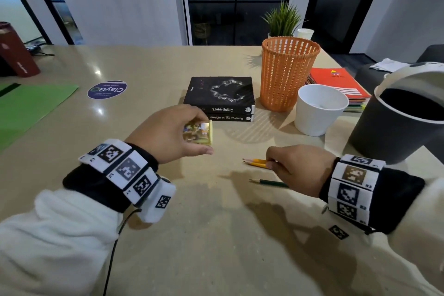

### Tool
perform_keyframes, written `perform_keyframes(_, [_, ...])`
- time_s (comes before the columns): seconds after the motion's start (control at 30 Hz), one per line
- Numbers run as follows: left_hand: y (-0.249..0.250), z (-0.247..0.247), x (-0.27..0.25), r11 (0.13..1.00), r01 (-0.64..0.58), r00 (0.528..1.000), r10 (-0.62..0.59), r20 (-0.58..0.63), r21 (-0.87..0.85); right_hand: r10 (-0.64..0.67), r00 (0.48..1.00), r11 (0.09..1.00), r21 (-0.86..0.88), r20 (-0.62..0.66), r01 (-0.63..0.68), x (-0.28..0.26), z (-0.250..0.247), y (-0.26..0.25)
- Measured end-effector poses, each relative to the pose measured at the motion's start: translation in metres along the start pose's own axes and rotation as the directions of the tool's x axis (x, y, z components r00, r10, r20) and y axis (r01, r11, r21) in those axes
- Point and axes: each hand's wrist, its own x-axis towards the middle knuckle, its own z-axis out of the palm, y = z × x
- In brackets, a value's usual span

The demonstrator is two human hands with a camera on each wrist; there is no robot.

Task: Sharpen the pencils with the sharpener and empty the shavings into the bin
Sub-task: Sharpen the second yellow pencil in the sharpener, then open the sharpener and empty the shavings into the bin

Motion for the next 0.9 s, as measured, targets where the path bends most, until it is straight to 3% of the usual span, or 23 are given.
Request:
perform_keyframes(0.2, [-0.005, -0.007, -0.008, 0.98, 0.074, 0.995, -0.084, -0.049, -0.184, 0.094, 0.978, 0.993, -0.084, 0.186, -0.079, 0.01, 0.004, 0.006])
perform_keyframes(0.6, [0.008, -0.009, -0.009, 0.957, 0.039, 0.998, -0.053, -0.04, -0.288, 0.157, 0.903, 0.958, -0.283, 0.401, -0.04, 0.035, 0.009, -0.001])
perform_keyframes(0.77, [0.008, -0.007, -0.009, 0.956, 0.039, 0.999, -0.046, -0.017, -0.292, 0.177, 0.881, 0.953, -0.299, 0.44, -0.042, 0.04, 0.011, 0.0])
perform_keyframes(0.9, [0.007, -0.003, -0.009, 0.954, 0.043, 0.999, -0.044, 0.003, -0.296, 0.175, 0.892, 0.957, -0.286, 0.417, -0.054, 0.04, 0.016, 0.001])
